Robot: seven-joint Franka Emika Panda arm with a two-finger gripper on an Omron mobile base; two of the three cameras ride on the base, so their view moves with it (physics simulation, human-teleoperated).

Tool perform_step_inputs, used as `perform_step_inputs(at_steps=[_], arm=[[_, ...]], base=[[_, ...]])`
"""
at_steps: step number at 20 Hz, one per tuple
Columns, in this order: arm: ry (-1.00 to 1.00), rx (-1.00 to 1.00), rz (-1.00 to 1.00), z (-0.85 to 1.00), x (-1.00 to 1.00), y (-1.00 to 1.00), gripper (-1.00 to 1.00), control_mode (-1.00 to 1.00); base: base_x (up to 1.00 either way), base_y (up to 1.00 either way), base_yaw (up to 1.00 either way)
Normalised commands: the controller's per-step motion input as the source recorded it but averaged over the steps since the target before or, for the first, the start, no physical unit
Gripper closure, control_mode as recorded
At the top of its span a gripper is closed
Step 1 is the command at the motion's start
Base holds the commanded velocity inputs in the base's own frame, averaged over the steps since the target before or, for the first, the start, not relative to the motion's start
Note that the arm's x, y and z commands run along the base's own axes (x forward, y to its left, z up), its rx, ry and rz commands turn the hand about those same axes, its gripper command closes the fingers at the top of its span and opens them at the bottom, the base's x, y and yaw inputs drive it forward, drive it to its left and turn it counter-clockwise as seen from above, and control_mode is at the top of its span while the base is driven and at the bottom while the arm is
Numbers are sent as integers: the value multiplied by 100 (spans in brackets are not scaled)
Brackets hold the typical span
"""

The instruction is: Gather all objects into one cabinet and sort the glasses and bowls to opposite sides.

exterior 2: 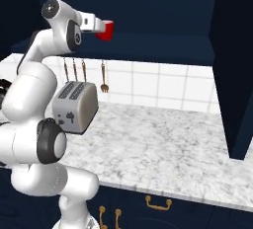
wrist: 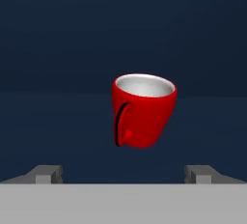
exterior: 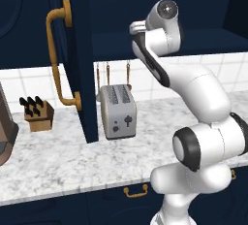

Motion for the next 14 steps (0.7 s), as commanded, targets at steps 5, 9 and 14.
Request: perform_step_inputs(at_steps=[5,9,14], arm=[[0,0,-1,0,38,0,-100,-100],[0,0,-2,-1,44,0,-100,-100],[0,0,-2,-6,34,0,-100,-100]], base=[[0,0,0],[0,0,0],[0,0,0]])
